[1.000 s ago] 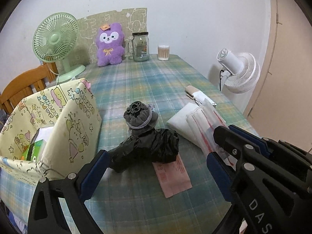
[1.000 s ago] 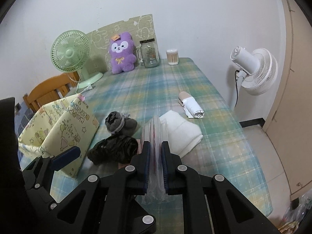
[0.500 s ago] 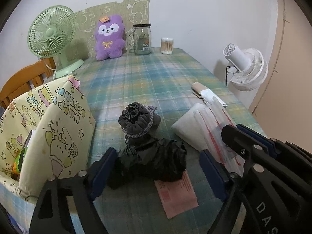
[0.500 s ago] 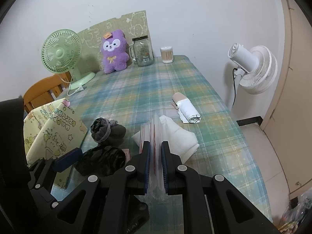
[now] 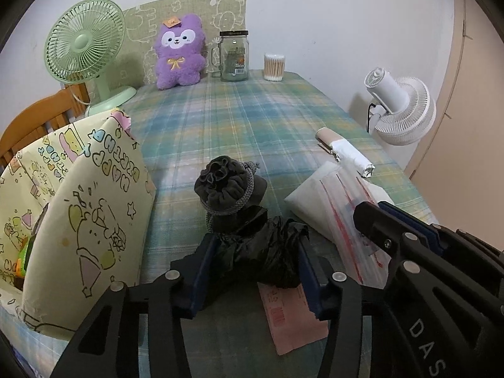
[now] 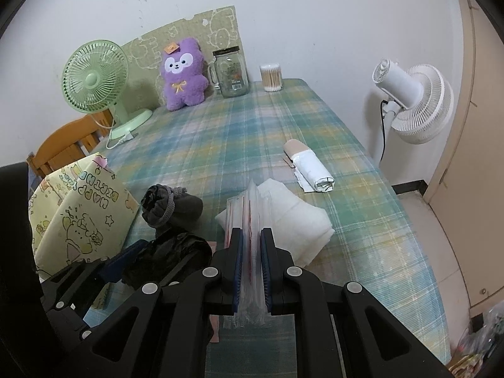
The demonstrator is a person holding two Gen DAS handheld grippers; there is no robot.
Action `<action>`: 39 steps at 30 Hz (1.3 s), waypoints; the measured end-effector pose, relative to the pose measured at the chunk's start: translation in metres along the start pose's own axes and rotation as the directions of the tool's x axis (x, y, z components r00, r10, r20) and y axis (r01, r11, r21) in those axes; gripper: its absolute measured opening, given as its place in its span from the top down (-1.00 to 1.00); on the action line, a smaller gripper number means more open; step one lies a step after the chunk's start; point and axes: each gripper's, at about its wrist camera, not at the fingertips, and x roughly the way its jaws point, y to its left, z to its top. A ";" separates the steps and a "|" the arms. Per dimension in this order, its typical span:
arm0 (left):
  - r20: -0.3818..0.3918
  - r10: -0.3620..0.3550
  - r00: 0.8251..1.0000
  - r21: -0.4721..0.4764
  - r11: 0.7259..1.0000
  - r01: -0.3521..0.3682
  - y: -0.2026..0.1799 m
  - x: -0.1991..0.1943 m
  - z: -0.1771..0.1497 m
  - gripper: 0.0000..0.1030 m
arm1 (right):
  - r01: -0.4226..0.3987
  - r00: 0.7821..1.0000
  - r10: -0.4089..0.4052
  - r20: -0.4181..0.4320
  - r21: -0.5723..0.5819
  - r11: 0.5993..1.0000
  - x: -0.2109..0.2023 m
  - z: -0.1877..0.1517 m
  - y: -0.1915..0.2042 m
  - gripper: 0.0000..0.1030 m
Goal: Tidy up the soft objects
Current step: 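Grasp black plastic bag bundle with left gripper while right gripper holds clear bag, then lift black bag with left gripper while right gripper lifts clear bag toward box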
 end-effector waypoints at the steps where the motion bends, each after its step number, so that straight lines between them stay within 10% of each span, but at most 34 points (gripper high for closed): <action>1: 0.000 0.000 1.000 0.000 1.000 0.000 0.000 -0.001 0.000 0.03 | -0.001 1.000 0.001 0.000 0.001 1.000 -0.001 0.000 0.000 0.72; 39: 0.165 -0.059 0.985 0.058 0.997 0.050 -0.013 -0.104 0.019 0.04 | 0.037 0.979 -0.038 0.198 0.009 0.999 -0.116 0.022 0.016 0.72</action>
